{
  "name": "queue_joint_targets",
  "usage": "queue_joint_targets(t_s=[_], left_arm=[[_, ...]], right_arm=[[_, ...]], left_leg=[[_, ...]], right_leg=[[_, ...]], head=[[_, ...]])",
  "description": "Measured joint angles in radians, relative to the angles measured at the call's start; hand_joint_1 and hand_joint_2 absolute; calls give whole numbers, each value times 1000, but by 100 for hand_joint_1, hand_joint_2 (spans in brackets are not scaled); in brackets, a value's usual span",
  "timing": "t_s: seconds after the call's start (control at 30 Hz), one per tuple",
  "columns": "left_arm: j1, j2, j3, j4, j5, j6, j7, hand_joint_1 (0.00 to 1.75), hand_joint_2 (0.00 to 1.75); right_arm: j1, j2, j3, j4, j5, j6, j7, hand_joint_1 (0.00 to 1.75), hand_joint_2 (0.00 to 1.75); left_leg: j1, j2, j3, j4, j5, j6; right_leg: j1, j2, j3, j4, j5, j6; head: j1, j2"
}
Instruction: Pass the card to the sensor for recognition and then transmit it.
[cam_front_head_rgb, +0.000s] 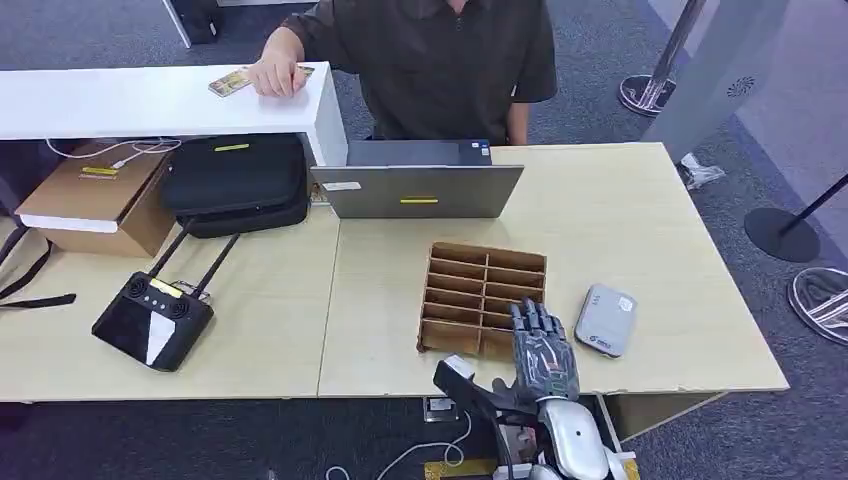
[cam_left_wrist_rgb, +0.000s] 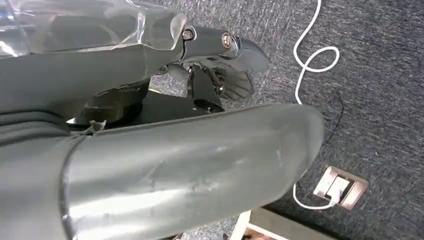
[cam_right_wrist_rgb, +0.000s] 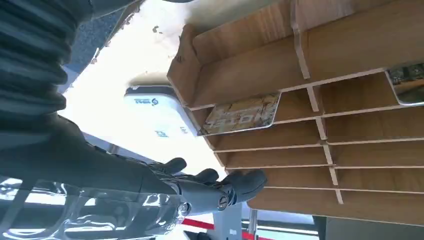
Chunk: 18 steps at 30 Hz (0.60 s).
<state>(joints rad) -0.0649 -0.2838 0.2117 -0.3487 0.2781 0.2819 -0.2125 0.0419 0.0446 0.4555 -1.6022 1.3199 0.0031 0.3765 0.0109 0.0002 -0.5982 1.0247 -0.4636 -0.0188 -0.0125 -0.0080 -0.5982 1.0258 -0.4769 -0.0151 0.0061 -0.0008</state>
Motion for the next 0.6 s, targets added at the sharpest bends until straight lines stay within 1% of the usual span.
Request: queue_joint_targets(t_s=[0.23, 0.3, 0.4, 0.43, 0.5, 0.6], left_arm=[[3, 0, -16, 2, -5, 0, 0, 0, 0], [5, 1, -18, 3, -7, 0, 0, 0, 0], [5, 1, -23, 5, -7, -3, 0, 0, 0], [5, 1, -23, 6, -7, -6, 1, 0, 0], [5, 1, -23, 6, -5, -8, 2, 0, 0], [6, -2, -23, 6, 8, 1, -11, 0, 0]], right_arm=[[22, 0, 0, -19, 3, 0, 0, 0, 175], [29, 0, -2, -30, 16, 23, 5, 0, 175], [33, -3, -7, -41, 52, 87, 18, 0, 175], [32, -7, -9, -43, 61, 98, 17, 0, 175], [29, -17, -12, -44, 67, 106, 15, 0, 175], [14, -47, -13, -44, 62, 100, 8, 0, 175]], left_leg=[[0, 0, 0, 0, 0, 0], [0, 0, 0, 0, 0, 0], [0, 0, 0, 0, 0, 0], [0, 0, 0, 0, 0, 0], [0, 0, 0, 0, 0, 0], [0, 0, 0, 0, 0, 0]], right_leg=[[0, 0, 0, 0, 0, 0], [0, 0, 0, 0, 0, 0], [0, 0, 0, 0, 0, 0], [0, 0, 0, 0, 0, 0], [0, 0, 0, 0, 0, 0], [0, 0, 0, 0, 0, 0]], head=[[0, 0], [0, 0], [0, 0], [0, 0], [0, 0], [0, 0]])
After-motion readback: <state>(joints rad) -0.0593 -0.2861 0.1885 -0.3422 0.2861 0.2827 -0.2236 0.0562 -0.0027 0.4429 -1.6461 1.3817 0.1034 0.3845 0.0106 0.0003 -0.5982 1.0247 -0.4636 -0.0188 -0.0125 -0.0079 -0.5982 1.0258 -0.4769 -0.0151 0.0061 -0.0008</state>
